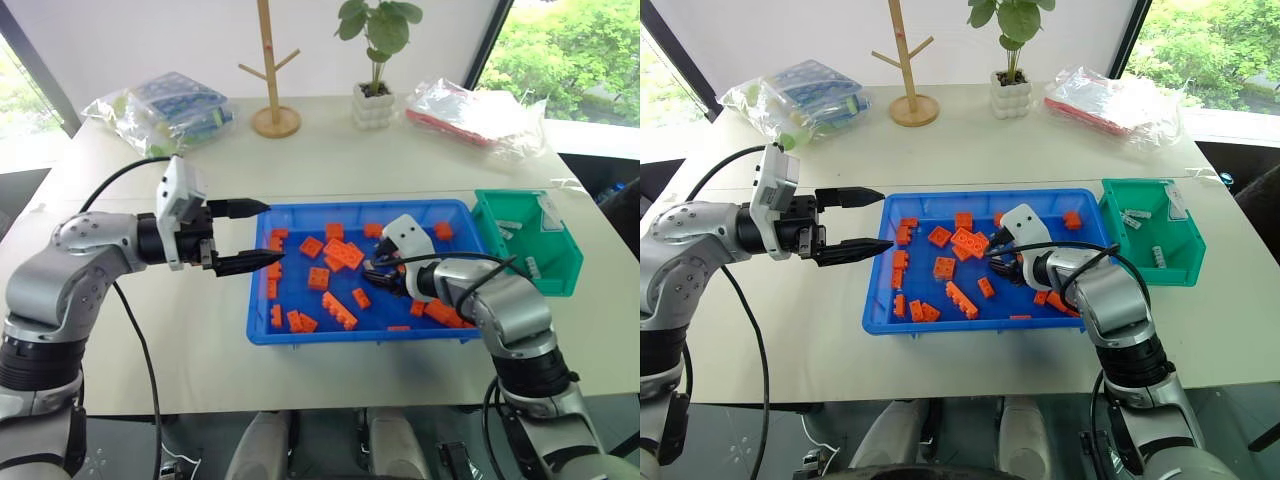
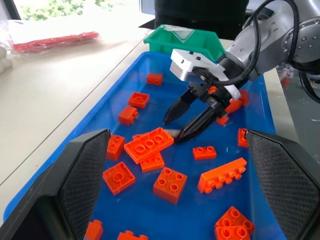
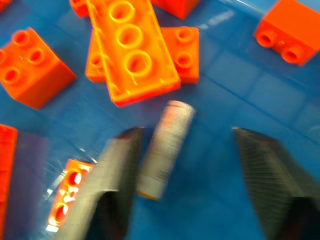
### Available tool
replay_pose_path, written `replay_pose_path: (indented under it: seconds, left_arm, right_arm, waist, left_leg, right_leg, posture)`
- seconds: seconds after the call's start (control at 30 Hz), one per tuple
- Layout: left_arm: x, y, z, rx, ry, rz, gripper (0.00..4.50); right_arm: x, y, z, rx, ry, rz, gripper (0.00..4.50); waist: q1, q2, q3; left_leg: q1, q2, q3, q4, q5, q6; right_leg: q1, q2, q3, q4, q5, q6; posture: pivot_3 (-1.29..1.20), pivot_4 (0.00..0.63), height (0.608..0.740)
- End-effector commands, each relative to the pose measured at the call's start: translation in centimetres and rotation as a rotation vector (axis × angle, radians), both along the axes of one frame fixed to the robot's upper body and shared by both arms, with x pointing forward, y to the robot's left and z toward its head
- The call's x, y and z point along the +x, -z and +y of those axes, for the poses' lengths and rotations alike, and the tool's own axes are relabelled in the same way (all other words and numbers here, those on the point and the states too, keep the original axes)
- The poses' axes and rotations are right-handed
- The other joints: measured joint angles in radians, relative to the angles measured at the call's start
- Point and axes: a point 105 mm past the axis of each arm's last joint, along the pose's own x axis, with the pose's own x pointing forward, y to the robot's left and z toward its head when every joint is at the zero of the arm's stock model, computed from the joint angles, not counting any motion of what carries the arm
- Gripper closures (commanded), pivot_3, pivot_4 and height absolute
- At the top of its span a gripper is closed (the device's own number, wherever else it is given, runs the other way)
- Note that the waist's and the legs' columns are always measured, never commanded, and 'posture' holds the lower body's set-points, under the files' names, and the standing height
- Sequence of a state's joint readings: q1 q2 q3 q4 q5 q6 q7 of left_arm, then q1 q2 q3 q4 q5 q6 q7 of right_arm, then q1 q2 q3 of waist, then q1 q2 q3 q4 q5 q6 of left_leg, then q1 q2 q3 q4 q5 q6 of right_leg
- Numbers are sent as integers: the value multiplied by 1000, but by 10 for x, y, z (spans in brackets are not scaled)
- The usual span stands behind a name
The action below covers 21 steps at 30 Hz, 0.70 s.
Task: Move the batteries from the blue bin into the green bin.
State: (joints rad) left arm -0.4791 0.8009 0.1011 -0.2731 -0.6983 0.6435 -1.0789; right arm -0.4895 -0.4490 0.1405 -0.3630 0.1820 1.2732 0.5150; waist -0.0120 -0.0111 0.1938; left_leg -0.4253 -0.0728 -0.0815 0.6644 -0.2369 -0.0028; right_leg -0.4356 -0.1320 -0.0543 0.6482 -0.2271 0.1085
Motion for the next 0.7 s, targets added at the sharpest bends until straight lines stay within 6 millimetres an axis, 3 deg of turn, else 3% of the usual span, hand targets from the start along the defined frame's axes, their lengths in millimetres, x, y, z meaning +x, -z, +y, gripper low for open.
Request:
replay_pose_path:
  seconds: [0.03, 0.07, 0.1, 0.2, 0.3, 0.4, 0.53, 0.6, 0.7]
  left_arm:
    - [-2, -9, 0, -6, 1, -45, 0]
    - [-2, -9, 0, -6, 1, -45, 0]
    - [-2, -9, -1, -7, 1, -45, 0]
    - [-2, -8, -2, -9, 4, -45, 0]
    - [-4, -7, -3, -11, 11, -43, 0]
    - [-5, -6, -3, -10, 15, -41, 0]
    - [-4, -3, -2, -9, 16, -36, 0]
    - [-4, -2, -3, -10, 18, -32, 0]
    - [-3, -1, -5, -15, 25, -28, 0]
  right_arm:
    - [-4, 0, 3, -4, -30, -1, 3892]
    - [-4, 0, 3, -7, -32, -3, 4376]
    - [-3, -1, 1, -14, -30, -10, 4458]
    - [-1, -11, -7, -25, -24, -40, 4458]
    - [6, -40, -29, -30, 15, -113, 4458]
    - [14, -70, -65, -40, 109, -180, 4458]
    - [17, -109, -147, -131, 319, -261, 4458]
    - [13, -115, -175, -152, 391, -262, 4458]
    - [9, -111, -196, -171, 444, -249, 4458]
  waist:
    - [0, 0, 0]
    - [-1, 0, 0]
    - [-2, 0, 0]
    - [-1, 0, 0]
    - [4, 0, 0]
    - [3, 0, 0]
    - [9, 0, 0]
    - [9, 0, 0]
    - [5, 0, 0]
  left_leg:
    - [0, 0, 0, 0, 0, 0]
    - [0, 0, 0, 0, 0, 0]
    - [0, 0, 0, 0, 0, 0]
    - [0, 0, 0, 0, 0, 0]
    - [0, 0, 0, 0, 0, 0]
    - [-1, 0, 0, 1, 0, 0]
    - [-1, 0, 0, 0, 0, 0]
    - [-1, 0, 0, 0, 0, 1]
    - [-1, 0, 1, 0, -1, 1]
  right_leg:
    - [0, 0, 0, 0, 0, 0]
    - [0, 0, 0, 0, 0, 0]
    - [0, 0, 0, 0, 0, 0]
    - [0, 0, 0, 0, 0, 0]
    - [0, 0, 0, 0, 0, 0]
    - [0, -1, 0, -1, 0, 0]
    - [1, 0, -1, -1, 0, 0]
    - [1, -1, -1, -1, -1, 1]
    - [1, -1, -1, -2, -1, 1]
  posture:
    - [0, 150, 693]
    - [0, 150, 693]
    - [0, 150, 693]
    - [0, 150, 693]
    - [0, 150, 693]
    - [0, 150, 693]
    - [0, 150, 693]
    - [0, 150, 693]
    - [0, 150, 693]
